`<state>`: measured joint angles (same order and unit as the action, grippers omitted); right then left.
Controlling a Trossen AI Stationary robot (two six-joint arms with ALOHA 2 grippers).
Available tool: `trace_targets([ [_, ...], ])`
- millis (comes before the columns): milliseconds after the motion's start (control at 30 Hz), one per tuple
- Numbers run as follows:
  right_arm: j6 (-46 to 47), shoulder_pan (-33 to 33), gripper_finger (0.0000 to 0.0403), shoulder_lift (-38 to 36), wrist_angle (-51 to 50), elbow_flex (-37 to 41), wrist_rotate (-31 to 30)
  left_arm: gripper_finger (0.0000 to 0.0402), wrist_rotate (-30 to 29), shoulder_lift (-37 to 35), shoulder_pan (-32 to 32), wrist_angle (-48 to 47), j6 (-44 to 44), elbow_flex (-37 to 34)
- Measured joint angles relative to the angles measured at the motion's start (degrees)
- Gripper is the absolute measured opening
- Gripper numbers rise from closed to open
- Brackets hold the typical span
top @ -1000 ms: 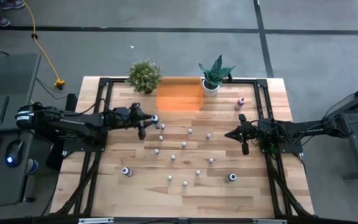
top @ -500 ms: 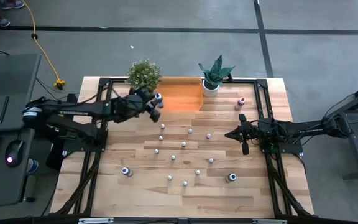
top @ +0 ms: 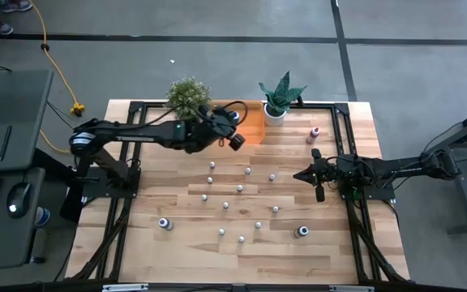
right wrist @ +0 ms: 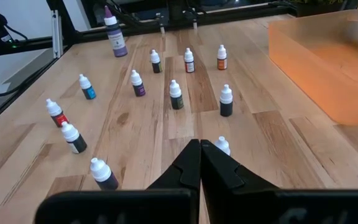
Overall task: Pick & Place food coloring
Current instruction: Put the large blue bottle into the bin
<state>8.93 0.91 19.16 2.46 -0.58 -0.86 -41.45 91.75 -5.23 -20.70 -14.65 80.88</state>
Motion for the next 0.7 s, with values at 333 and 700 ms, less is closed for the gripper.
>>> trace_targets([
  [333, 0.00, 0.00, 0.0000, 0.00, -0.07, 0.01, 0.00, 0.0095, -4.67, 7.90, -1.05, 4.66, 1.49, 4.94],
  [700, 0.00, 0.00, 0.0000, 0.00, -0.09, 0.02, 0.00, 0.0095, -14.90, 15.83, -3.44, -3.52, -18.10, 12.43],
])
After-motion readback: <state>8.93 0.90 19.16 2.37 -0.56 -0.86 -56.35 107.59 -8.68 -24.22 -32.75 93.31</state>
